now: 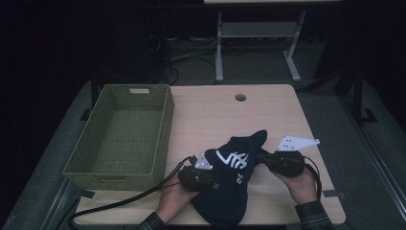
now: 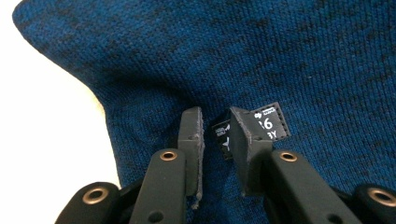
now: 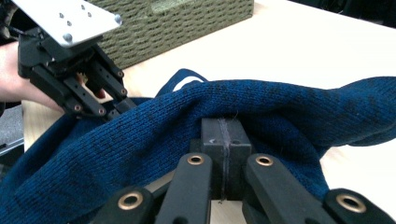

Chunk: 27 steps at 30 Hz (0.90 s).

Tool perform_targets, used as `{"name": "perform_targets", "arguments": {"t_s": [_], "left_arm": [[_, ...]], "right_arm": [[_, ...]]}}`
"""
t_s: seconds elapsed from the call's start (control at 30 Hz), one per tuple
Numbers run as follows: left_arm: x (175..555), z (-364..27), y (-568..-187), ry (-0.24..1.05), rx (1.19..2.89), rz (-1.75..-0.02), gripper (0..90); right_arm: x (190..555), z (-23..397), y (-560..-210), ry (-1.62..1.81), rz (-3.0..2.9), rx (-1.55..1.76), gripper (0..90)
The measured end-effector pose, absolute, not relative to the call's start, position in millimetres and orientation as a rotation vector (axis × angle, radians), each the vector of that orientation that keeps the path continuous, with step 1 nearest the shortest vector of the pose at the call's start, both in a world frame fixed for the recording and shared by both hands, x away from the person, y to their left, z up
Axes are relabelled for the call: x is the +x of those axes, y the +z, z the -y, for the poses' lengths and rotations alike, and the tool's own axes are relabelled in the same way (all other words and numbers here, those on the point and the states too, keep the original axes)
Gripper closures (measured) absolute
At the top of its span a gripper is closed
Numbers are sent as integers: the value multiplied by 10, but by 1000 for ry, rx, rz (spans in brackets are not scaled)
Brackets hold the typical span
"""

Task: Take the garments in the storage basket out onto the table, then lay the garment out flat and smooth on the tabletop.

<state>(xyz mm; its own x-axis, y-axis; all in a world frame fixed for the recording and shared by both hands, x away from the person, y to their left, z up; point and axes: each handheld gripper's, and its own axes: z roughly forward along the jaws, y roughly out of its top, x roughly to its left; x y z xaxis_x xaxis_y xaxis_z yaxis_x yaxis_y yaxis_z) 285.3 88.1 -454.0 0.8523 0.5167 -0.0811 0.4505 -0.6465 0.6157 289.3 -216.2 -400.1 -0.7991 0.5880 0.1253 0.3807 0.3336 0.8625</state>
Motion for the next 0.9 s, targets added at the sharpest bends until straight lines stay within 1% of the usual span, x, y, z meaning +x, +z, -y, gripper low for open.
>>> {"name": "perform_targets", "arguments": {"t_s": [0.03, 0.17, 0.33, 0.37, 0.43, 0.6, 0.7, 0.73, 0.87, 0.9], "left_arm": [[2848, -886, -4525, 135, 2368, -701, 686], [2819, -934, -4335, 134, 2288, -681, 606], [2855, -1017, -4054, 85, 2157, -651, 511], [2876, -1032, -4004, 77, 2147, -649, 480], [2891, -1004, -3921, 125, 2171, -631, 429], [2836, -750, -3714, 149, 2139, -545, 390], [2833, -584, -3703, 136, 2126, -532, 386], [2848, -529, -3722, 102, 2119, -537, 387], [2879, -387, -3777, 106, 2144, -536, 400], [2892, -377, -3782, 102, 2145, -538, 423]], "right_arm": [[2908, 2143, -3993, 1458, -2382, 880, 900], [2961, 2078, -3976, 1450, -2399, 874, 900], [3009, 1979, -3951, 1436, -2411, 844, 900], [3020, 1961, -3947, 1437, -2412, 841, 900], [3035, 1943, -3948, 1438, -2412, 841, 900], [3054, 1905, -3977, 1425, -2426, 843, 900], [3049, 1889, -3977, 1427, -2431, 835, 900], [3048, 1887, -3976, 1427, -2430, 834, 900], [3041, 1894, -3967, 1431, -2428, 828, 900], [3040, 1900, -3962, 1439, -2428, 832, 900]]}}
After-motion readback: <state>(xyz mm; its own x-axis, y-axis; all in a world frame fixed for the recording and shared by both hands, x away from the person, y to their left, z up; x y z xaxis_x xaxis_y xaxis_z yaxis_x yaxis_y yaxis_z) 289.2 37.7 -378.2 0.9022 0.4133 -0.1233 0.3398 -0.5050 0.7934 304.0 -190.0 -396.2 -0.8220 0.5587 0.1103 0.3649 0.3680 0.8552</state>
